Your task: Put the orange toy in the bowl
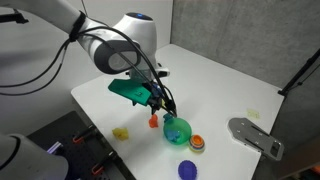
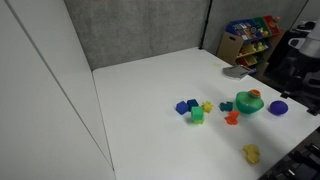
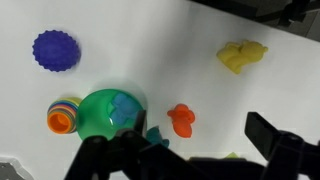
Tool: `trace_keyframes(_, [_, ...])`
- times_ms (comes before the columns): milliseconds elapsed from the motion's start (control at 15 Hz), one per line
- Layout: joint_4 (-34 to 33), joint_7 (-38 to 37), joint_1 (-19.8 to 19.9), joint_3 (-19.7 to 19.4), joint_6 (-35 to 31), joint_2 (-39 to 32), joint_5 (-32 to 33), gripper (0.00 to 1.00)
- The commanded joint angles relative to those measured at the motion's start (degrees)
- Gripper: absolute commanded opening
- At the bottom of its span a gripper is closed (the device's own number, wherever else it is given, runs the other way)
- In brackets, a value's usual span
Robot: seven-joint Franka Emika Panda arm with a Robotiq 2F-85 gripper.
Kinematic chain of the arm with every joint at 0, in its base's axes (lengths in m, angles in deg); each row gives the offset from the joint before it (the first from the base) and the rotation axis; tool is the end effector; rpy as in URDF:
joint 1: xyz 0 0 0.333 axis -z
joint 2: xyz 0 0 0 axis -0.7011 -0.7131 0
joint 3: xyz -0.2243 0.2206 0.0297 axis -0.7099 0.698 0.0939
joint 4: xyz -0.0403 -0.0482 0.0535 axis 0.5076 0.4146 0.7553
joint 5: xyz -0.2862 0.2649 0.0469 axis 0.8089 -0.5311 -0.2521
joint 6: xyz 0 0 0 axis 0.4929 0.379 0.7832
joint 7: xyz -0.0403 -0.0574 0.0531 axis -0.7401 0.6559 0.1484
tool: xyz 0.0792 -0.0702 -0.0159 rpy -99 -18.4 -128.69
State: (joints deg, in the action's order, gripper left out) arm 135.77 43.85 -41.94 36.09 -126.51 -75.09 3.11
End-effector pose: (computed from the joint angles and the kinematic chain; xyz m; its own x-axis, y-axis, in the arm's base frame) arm 0.4013 -0.1122 0.2991 0.9687 0.2355 -0.0780 0.2357 -0.9718 -0.0069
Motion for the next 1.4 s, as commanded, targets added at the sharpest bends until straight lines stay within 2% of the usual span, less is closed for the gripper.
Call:
trace_keyframes(0, [-6.7,-1.9,0.2,2.5,-3.5,-11.3,-4.5,1.00])
trace_keyframes(267, [-13.4,-4.7,0.9,6.0,-6.1,-21.3,-7.0,1.00])
trace_keyframes(733, [-20.6,-10.5,1.7,9.2,-10.1,-35.1,-5.8,1.00])
trace_keyframes(1333, [-23.2,-9.0,4.1,12.5,-16.4,-44.3,-5.7,1.00])
